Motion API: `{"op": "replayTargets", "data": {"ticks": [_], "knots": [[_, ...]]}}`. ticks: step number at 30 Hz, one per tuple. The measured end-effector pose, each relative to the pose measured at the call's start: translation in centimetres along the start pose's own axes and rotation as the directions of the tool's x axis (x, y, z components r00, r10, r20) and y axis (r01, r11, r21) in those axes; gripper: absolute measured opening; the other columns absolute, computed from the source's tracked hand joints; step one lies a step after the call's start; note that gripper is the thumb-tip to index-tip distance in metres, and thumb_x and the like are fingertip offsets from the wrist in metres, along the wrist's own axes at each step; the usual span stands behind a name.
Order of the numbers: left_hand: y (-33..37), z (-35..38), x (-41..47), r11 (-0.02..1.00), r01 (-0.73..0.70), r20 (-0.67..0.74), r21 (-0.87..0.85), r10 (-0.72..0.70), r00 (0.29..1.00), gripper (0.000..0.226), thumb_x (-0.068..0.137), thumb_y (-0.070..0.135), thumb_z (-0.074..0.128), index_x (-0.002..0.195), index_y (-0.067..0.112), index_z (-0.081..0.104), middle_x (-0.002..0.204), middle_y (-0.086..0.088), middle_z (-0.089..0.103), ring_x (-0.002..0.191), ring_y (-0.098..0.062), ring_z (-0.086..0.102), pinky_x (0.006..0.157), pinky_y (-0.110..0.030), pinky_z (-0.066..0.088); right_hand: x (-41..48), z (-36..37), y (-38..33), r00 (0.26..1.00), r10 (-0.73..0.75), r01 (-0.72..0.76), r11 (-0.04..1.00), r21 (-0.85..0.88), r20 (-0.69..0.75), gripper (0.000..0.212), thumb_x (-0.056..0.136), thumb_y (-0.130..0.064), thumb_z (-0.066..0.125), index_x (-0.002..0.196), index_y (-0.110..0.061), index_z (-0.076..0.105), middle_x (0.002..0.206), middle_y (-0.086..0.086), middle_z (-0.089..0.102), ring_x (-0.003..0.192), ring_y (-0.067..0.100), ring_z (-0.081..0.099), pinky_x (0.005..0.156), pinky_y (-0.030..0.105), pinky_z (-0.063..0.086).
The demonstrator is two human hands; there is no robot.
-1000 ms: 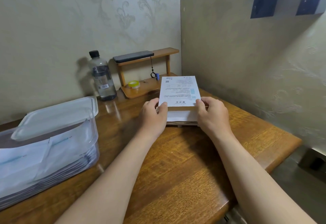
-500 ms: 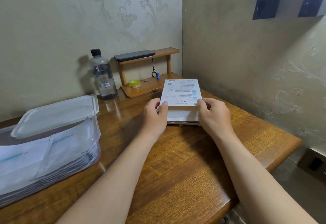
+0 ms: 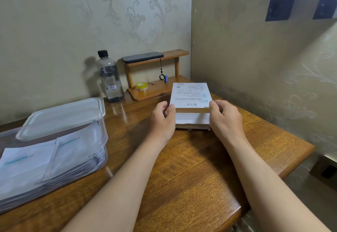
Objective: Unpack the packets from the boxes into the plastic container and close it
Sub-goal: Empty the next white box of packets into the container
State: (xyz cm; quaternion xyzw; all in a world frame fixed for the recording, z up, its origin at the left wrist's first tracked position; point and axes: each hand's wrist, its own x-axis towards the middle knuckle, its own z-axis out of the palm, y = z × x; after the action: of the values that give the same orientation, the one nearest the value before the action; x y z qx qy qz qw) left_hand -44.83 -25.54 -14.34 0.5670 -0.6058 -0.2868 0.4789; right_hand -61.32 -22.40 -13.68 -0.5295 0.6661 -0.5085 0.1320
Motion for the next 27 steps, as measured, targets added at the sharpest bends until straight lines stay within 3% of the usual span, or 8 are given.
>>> {"op": "replayTargets", "data": {"ticks": [6, 9, 11, 14, 17, 20, 22, 27], "knots": [[0.0, -0.2, -0.6, 1.000, 0.007, -0.049, -0.028, -0.008, 0.999, 0.048, 0.105, 0.035, 0.048, 0.149, 0.016, 0.042, 0.144, -0.004, 0.052, 0.123, -0.012, 0.049, 0.092, -0.025, 0.042, -0.2, 0.0, -0.1, 0.992, -0.015, 0.016, 1.000, 0.008, -0.122, 0.037, 0.100, -0.034, 0.042, 0.118, -0.011, 0.064, 0.113, 0.004, 0.063, 0.109, 0.020, 0.054, 0.091, 0.034, 0.042], [0.2, -0.5, -1.2, 1.000, 0.005, -0.095, 0.011, -0.004, 0.995, 0.046, 0.104, 0.034, 0.050, 0.146, 0.017, 0.042, 0.144, -0.004, 0.051, 0.122, -0.012, 0.050, 0.091, -0.026, 0.043, -0.9, -0.4, -0.6, 0.946, -0.145, 0.139, 0.989, -0.041, -0.291, 0.032, 0.092, -0.034, 0.042, 0.099, -0.013, 0.064, 0.101, 0.005, 0.061, 0.098, 0.022, 0.054, 0.091, 0.047, 0.045], [0.3, -1.1, -2.2, 0.997, -0.021, -0.114, 0.072, 0.029, 0.993, 0.044, 0.103, 0.034, 0.051, 0.143, 0.018, 0.045, 0.142, -0.002, 0.052, 0.123, -0.015, 0.051, 0.093, -0.027, 0.045, -1.4, -0.5, -1.3, 0.917, -0.227, 0.207, 0.974, -0.094, -0.328, 0.032, 0.089, -0.033, 0.041, 0.094, -0.010, 0.063, 0.096, 0.007, 0.062, 0.093, 0.025, 0.055, 0.086, 0.043, 0.044], [0.6, -2.7, -4.4, 0.972, -0.167, -0.087, 0.167, 0.184, 0.979, 0.039, 0.101, 0.029, 0.056, 0.137, 0.017, 0.050, 0.134, -0.001, 0.056, 0.118, -0.011, 0.052, 0.085, -0.016, 0.043, -2.4, -0.4, -2.7, 0.911, -0.306, 0.292, 0.952, -0.091, -0.276, 0.032, 0.092, -0.030, 0.042, 0.098, -0.006, 0.063, 0.096, 0.010, 0.063, 0.087, 0.022, 0.055, 0.075, 0.029, 0.046], [1.6, -5.2, -5.7, 0.945, -0.251, -0.092, 0.211, 0.275, 0.957, 0.035, 0.099, 0.027, 0.058, 0.133, 0.018, 0.053, 0.130, 0.000, 0.060, 0.113, -0.008, 0.054, 0.078, -0.005, 0.037, -3.6, 0.2, -4.9, 0.934, -0.304, 0.311, 0.950, 0.009, -0.186, 0.024, 0.099, -0.023, 0.047, 0.106, -0.005, 0.062, 0.102, 0.010, 0.066, 0.087, 0.015, 0.055, 0.065, 0.011, 0.036], [2.9, -8.8, -6.3, 0.927, -0.314, -0.162, 0.205, 0.348, 0.923, 0.028, 0.097, 0.019, 0.060, 0.124, 0.014, 0.060, 0.118, -0.003, 0.064, 0.105, -0.013, 0.059, 0.082, -0.013, 0.048, -5.3, 1.6, -8.4, 0.931, -0.341, 0.354, 0.931, 0.093, -0.127, 0.016, 0.099, -0.017, 0.051, 0.107, -0.008, 0.061, 0.097, 0.005, 0.065, 0.083, 0.014, 0.057, 0.063, 0.014, 0.040], [3.4, -11.5, -6.7, 0.915, -0.343, -0.201, 0.214, 0.385, 0.901, 0.025, 0.094, 0.014, 0.061, 0.119, 0.010, 0.063, 0.110, -0.004, 0.065, 0.098, -0.014, 0.060, 0.084, -0.023, 0.053, -6.6, 2.8, -11.1, 0.920, -0.382, 0.391, 0.911, 0.127, -0.092, 0.013, 0.098, -0.015, 0.052, 0.105, -0.009, 0.061, 0.091, 0.002, 0.064, 0.078, 0.014, 0.057, 0.062, 0.007, 0.037], [2.8, -18.4, -7.9, 0.899, -0.335, -0.294, 0.284, 0.414, 0.862, 0.020, 0.091, 0.009, 0.061, 0.110, 0.009, 0.067, 0.098, -0.001, 0.066, 0.088, -0.016, 0.062, 0.078, -0.023, 0.051, -9.5, 5.9, -16.9, 0.887, -0.458, 0.443, 0.877, 0.188, 0.048, 0.013, 0.097, -0.017, 0.052, 0.104, -0.012, 0.062, 0.087, -0.003, 0.061, 0.075, 0.005, 0.055, 0.063, 0.006, 0.039]]}}
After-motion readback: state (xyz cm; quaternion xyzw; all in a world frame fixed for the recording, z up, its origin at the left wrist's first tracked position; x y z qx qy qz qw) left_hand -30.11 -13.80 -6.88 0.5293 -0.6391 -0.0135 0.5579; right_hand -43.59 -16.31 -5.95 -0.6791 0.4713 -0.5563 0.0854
